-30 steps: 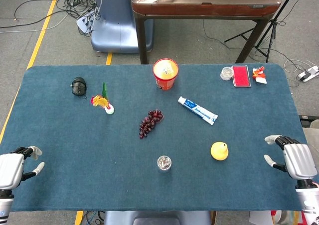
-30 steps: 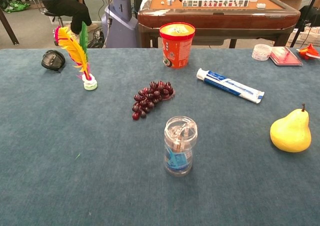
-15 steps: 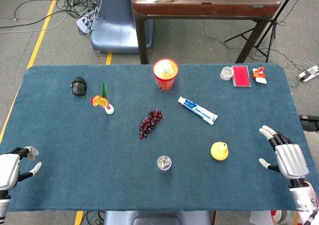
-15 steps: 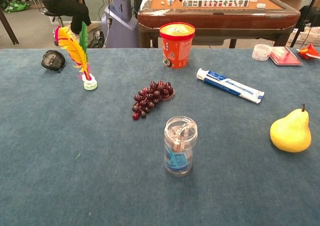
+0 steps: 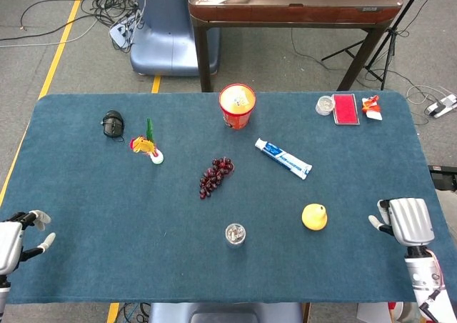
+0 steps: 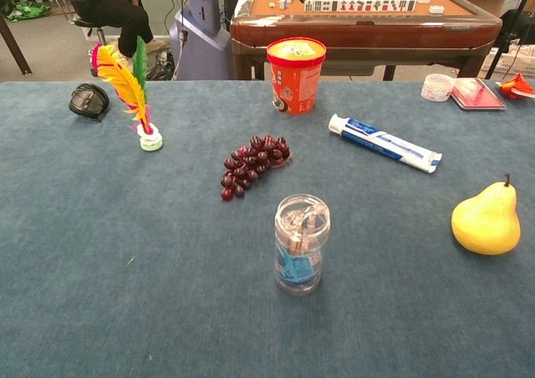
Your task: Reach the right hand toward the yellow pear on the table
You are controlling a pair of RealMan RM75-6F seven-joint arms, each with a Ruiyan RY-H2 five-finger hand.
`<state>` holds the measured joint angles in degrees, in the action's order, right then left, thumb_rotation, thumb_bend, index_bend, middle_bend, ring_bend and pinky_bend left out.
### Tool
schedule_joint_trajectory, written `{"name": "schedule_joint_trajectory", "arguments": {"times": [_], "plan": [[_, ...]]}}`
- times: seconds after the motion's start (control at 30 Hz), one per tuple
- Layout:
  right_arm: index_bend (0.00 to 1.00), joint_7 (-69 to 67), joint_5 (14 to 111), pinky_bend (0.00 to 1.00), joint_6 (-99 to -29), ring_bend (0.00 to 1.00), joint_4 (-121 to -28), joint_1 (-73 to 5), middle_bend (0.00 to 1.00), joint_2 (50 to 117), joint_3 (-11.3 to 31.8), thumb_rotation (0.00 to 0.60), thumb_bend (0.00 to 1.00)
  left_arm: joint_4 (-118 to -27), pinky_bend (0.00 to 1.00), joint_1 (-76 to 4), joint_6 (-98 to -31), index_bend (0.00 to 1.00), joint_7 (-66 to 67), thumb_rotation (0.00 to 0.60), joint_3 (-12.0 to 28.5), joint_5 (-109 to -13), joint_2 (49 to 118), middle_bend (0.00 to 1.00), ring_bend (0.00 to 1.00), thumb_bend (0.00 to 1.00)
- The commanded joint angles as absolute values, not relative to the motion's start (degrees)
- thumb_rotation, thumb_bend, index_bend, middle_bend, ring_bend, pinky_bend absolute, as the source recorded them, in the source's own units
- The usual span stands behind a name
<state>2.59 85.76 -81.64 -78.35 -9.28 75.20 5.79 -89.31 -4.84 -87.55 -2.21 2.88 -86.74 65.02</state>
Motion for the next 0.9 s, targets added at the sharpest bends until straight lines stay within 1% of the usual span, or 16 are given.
{"name": "schedule_joint_trajectory", "arguments": {"times": [0.03,0.13,0.4,0.9], "plan": [[1.0,3.48,85.12,1.0,-78.83,1.0,-78.01,-10.61,1.0,75.84,5.37,0.6,0.0,-89.42,0.66,-4.87,-87.4,0.49,-2.07,0.6,2.87,-86.63,64.97,0.57,0.49,0.26],[1.0,4.24,84.8,1.0,-76.48,1.0,-78.17,-11.58,1.0,76.13,4.85,0.6,0.0,-89.62,0.66,-4.86,-87.25,0.49,-1.84,0.6,2.82,-86.57,64.87,0.57,0.49,0.26],[1.0,6.61,85.42,1.0,-73.44,1.0,-76.07,-13.32,1.0,79.22,3.36,0.6,0.0,-89.95,0.66,-4.89,-86.79,0.5,-1.52,0.6,2.72,-86.34,64.69,0.57,0.49,0.26],[1.0,8.78,84.79,1.0,-70.14,1.0,-72.43,-15.71,1.0,84.7,2.82,0.6,0.0,-90.66,0.66,-4.79,-86.41,0.51,-1.94,0.6,2.89,-85.68,64.03,0.57,0.49,0.26]]}}
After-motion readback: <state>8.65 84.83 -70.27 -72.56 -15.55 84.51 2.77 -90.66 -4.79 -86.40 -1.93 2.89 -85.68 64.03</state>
